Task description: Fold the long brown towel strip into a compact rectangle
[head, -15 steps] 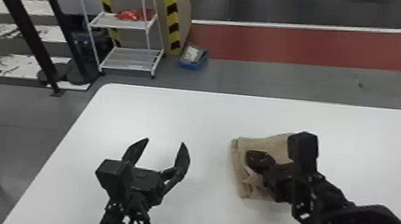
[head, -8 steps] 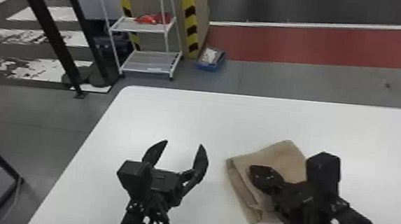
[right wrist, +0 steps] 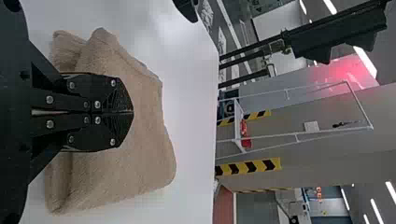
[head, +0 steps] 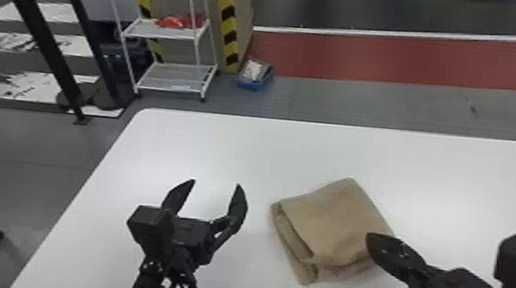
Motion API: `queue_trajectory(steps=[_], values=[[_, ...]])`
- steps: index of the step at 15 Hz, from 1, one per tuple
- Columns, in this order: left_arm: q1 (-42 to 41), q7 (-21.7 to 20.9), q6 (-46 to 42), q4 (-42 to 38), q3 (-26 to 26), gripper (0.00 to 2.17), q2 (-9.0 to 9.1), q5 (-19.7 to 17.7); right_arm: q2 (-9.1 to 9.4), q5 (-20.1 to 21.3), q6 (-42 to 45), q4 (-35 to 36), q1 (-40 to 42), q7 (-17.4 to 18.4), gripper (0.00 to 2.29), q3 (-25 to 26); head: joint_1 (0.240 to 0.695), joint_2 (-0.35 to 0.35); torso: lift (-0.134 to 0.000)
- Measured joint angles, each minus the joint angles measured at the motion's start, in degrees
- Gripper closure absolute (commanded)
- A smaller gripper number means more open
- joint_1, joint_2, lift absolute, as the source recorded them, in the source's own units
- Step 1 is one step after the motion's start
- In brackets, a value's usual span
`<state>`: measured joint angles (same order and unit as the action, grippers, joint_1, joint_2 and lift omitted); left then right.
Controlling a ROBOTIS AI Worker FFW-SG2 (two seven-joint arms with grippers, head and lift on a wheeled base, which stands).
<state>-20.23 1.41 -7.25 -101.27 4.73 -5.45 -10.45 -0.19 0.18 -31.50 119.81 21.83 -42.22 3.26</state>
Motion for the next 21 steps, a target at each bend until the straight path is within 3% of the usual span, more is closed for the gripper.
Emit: queue_trajectory(steps=[3, 6, 10, 16, 21], values=[[0.05, -0.07, -0.17, 0.43, -0.05, 0.07, 0.1, -0.08, -0.02, -0.66, -6.59, 1.79, 0.99, -3.21, 2.13, 6.99, 0.695, 0.063, -0.117], [0.19, -0.17, -0.19, 0.62, 0.17, 0.07, 0.17, -0.09, -0.58, 2.24, -14.77, -0.2, -2.18, -3.91, 2.12, 7.94, 0.695, 0.028, -0.117], [-0.17, -0.11, -0.34, 0.29, 0.08, 0.07, 0.08, -0.09, -0.47, 7.09, -17.73, -6.89, -9.46, -1.52, 2.13, 2.19, 0.695, 0.063, -0.117], [-0.07, -0.29, -0.35, 0.26, 0.15, 0.07, 0.0, -0.18, 0.0, 8.67, -18.23, -13.97, -19.63, 5.22, 2.13, -5.29, 0.695, 0.105, -0.117], [0.38, -0.6, -0.26, 0.56, 0.33, 0.07, 0.0, -0.22, 0.19, 9.99, -14.62, -26.65, -29.41, 10.69, 2.13, -10.03, 0.695, 0.119, -0.117]])
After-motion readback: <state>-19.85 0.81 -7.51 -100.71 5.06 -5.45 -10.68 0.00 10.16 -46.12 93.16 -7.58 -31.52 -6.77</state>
